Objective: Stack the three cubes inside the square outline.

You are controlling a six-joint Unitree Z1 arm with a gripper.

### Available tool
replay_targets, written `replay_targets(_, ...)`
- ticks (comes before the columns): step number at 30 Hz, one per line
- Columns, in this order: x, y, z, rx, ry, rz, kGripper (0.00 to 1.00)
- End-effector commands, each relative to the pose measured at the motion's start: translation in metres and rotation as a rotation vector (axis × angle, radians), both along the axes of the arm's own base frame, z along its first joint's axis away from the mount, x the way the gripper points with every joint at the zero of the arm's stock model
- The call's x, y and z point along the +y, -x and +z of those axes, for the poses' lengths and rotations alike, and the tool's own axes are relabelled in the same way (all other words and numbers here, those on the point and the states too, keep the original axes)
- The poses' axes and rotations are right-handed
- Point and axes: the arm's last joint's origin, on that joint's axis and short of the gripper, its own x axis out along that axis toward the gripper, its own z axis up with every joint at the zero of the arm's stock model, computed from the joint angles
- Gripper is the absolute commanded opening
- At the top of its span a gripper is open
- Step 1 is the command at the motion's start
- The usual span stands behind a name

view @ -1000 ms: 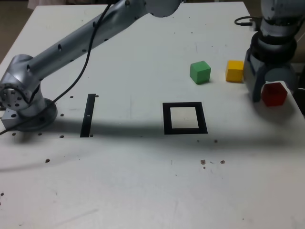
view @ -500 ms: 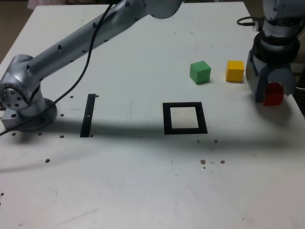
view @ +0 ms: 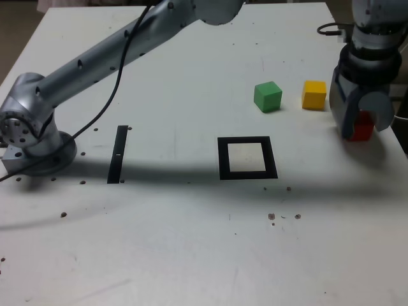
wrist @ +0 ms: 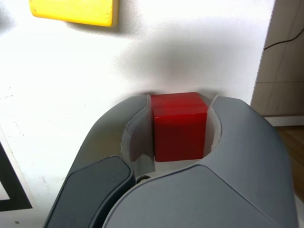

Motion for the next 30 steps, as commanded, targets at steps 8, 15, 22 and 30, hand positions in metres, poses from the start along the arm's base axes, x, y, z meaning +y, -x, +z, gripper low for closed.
replay_targets(8,-0.002,0.024,0.020,0.059,0.011,-0.025,0.26)
replay_targets(15,-0.005,0.060,0.046,0.109,0.043,-0.062,0.26)
replay_targets(22,-0.014,0.091,0.062,0.132,0.066,-0.085,0.27)
replay_targets(30,-0.025,0.139,0.069,0.122,0.086,-0.095,0.27)
